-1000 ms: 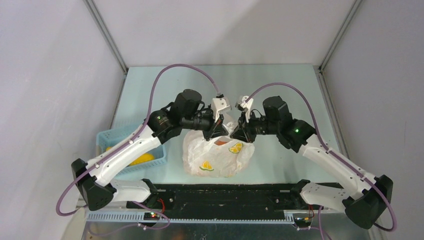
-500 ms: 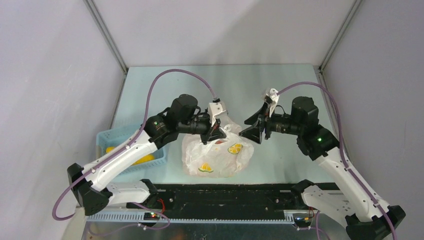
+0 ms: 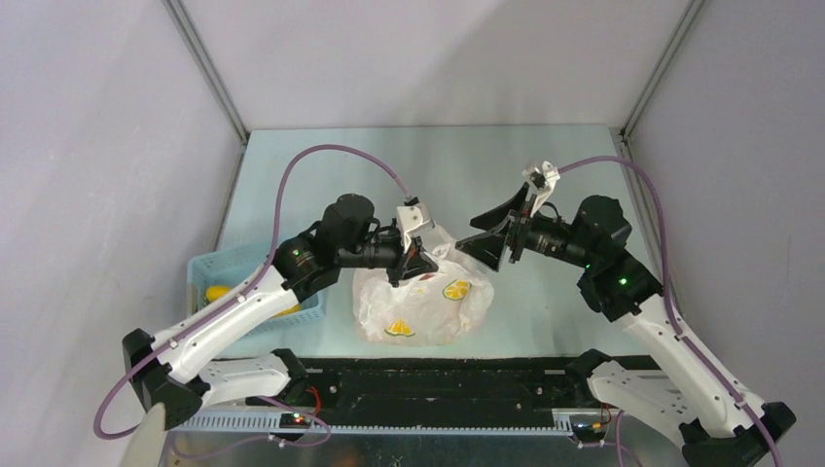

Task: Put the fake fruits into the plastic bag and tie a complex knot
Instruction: Tie the plastic bag at the center of the board.

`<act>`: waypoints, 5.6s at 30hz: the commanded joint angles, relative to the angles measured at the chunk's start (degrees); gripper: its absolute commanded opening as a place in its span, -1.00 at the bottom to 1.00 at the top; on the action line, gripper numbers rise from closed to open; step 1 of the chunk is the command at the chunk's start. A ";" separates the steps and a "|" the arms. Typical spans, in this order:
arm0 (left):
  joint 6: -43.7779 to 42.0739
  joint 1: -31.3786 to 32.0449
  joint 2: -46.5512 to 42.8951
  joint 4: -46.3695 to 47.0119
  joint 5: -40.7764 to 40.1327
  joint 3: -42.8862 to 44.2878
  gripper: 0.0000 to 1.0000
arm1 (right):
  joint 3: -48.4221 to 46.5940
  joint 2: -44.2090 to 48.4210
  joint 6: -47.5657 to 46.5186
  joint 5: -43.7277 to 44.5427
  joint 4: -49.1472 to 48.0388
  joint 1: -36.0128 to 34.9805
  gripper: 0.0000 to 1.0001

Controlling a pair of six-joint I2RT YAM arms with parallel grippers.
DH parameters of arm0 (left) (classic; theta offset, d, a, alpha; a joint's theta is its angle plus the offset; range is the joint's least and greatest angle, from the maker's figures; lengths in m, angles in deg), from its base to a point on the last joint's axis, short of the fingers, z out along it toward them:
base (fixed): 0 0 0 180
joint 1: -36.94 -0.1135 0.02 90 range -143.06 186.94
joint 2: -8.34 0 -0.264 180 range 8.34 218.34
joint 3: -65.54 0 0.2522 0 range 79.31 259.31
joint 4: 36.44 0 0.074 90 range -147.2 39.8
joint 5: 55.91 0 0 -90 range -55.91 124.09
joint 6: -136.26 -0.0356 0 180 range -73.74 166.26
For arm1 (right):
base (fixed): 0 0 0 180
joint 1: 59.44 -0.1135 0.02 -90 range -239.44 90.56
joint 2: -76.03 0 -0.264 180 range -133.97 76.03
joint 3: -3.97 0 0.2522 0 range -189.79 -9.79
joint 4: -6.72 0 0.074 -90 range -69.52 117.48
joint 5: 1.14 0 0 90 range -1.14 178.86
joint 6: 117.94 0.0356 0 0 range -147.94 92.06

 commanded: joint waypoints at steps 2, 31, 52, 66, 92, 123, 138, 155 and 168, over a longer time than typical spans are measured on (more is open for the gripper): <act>1.09 0.29 -0.49 2.52 -1.03 0.25 -1.00 | -0.65 -1.61 1.03 8.22 -3.22 -5.33 0.57; 0.41 0.24 -8.08 3.88 3.65 -0.41 -1.00 | 2.94 -0.59 6.67 7.42 -8.94 -9.75 0.58; 0.57 0.29 -6.56 4.05 3.36 -0.68 -1.00 | 2.95 -5.44 10.26 3.36 -13.82 -11.18 -0.66; -0.70 0.06 -5.05 1.41 -0.79 0.49 -0.59 | 2.95 -0.32 6.86 9.04 -9.31 -11.14 -1.00; 3.40 -1.18 -6.81 2.74 -7.94 -2.38 -1.00 | 16.50 2.71 -0.05 31.82 -14.76 -30.89 -1.00; 5.89 -1.92 -12.90 -0.52 -10.40 -9.33 -0.83 | 13.13 2.96 -6.46 44.40 -19.44 -32.25 -1.00; 6.25 -1.92 -13.60 0.43 -10.22 -10.75 -0.76 | 8.77 3.04 -8.39 42.51 -17.00 -27.88 -1.00; 8.82 -3.81 -13.92 1.75 -15.61 -10.72 -1.00 | 14.84 2.62 -5.27 41.16 -15.80 -37.94 -1.00; 10.25 -4.62 -14.59 1.31 -11.94 -11.48 -1.00 | 20.70 -10.54 -1.68 42.70 -28.53 -38.61 -1.00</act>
